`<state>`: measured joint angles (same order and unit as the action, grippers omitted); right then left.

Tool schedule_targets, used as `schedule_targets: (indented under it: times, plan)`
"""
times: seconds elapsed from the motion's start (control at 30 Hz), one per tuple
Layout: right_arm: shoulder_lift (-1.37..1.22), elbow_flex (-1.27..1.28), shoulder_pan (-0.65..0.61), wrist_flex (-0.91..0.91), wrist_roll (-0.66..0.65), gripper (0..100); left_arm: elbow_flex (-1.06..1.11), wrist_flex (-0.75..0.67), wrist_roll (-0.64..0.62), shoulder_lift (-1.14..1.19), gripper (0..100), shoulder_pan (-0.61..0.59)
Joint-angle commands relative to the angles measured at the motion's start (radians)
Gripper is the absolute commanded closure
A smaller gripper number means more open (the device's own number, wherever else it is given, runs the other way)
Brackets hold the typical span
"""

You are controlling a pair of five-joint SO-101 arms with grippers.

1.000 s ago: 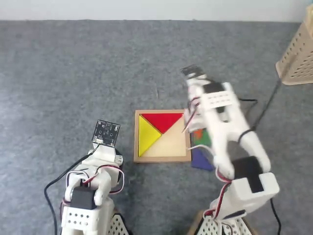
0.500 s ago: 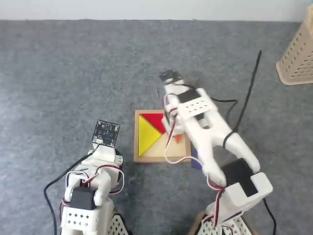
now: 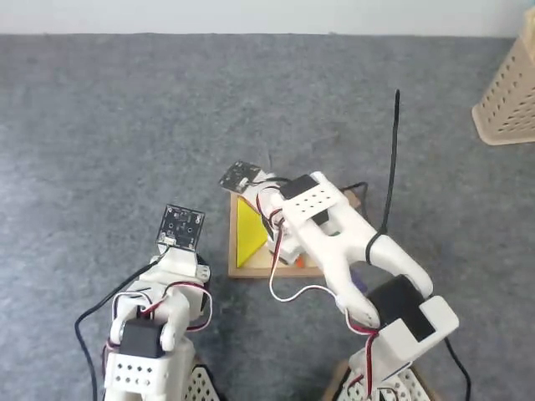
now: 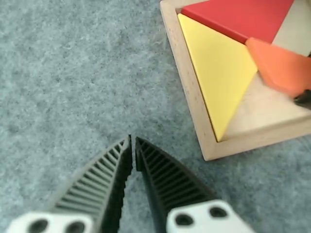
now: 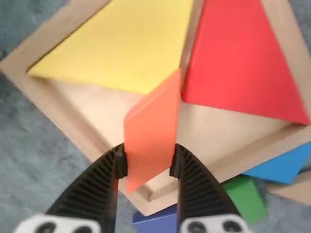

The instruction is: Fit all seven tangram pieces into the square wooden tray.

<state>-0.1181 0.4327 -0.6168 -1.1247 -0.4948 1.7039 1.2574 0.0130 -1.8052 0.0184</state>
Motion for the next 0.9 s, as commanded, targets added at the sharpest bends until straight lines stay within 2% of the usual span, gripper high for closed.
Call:
schedule_targets:
  times: [0.0,0.07,0.23,0.4,0.6,0.67,0.87]
  plan:
    - [0.013,-0.006,-0.005,0.018,-0.164,99.1,-0.019,0.006,-0.006,-0.021,99,-0.002]
    - [0.013,-0.006,-0.004,0.018,-0.216,99.1,-0.019,0.006,-0.006,-0.021,99,-0.002]
    - [0.015,-0.008,-0.005,0.019,-0.232,99.1,-0.019,0.006,-0.006,-0.021,99,-0.002]
    - [0.091,-0.003,-0.007,0.03,-0.361,99.1,-0.019,0.006,-0.006,-0.021,99,-0.002]
    - [0.174,0.0,-0.007,0.013,-0.362,99.1,-0.019,0.006,-0.006,-0.021,99,-0.002]
    - [0.165,-0.002,0.005,0.019,-0.288,99.1,-0.019,0.006,-0.006,-0.021,99,-0.002]
    - [0.133,-0.009,0.111,0.025,0.241,99.1,-0.019,0.006,-0.006,-0.021,99,-0.002]
